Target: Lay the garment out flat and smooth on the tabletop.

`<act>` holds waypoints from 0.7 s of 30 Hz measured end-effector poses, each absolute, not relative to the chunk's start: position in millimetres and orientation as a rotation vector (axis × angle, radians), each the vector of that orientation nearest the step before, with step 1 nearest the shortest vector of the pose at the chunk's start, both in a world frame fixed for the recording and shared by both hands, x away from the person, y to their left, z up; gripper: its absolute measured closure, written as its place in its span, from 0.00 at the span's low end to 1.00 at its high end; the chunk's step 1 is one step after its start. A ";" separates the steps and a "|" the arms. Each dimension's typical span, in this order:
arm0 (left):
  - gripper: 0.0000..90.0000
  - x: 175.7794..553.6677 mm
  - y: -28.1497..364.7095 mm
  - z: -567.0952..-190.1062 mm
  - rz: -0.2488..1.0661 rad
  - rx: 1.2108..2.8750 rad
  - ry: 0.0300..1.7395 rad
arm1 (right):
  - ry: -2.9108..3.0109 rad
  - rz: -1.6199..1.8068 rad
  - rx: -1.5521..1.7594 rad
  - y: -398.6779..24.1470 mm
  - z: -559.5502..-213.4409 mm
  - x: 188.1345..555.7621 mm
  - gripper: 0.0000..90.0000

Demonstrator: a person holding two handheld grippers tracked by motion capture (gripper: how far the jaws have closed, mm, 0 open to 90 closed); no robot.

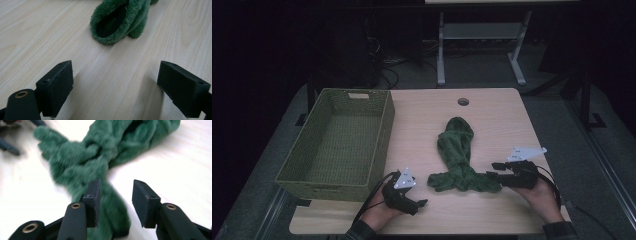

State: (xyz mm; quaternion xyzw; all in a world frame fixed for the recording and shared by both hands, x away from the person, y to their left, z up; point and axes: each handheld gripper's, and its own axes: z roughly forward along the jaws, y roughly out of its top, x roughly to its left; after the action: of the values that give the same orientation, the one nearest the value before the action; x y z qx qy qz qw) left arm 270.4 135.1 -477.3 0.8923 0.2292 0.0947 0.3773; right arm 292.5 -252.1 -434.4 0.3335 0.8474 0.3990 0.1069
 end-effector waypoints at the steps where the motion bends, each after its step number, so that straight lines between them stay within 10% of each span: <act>1: 0.14 270.4 135.1 -477.3 0.242 2.281 0.586 | 2.499 1.171 0.990 -254.3 -435.3 289.4 0.63; 11: 0.14 270.8 135.4 -477.3 0.240 2.283 0.581 | 2.542 1.147 1.069 -268.5 -454.4 258.6 0.60; 17: 0.14 271.3 135.1 -477.4 0.239 2.282 0.580 | 2.593 1.126 1.074 -266.5 -463.3 261.0 0.90; 21: 0.14 271.3 135.0 -477.4 0.239 2.281 0.580 | 2.591 1.183 1.058 -268.5 -457.7 260.2 0.93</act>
State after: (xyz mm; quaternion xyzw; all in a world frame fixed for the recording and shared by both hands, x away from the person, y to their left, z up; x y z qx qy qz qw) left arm 271.3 135.0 -477.4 0.8927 0.2269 0.0934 0.3781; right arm 260.2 -268.5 -457.7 0.3478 0.8515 0.3890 0.0517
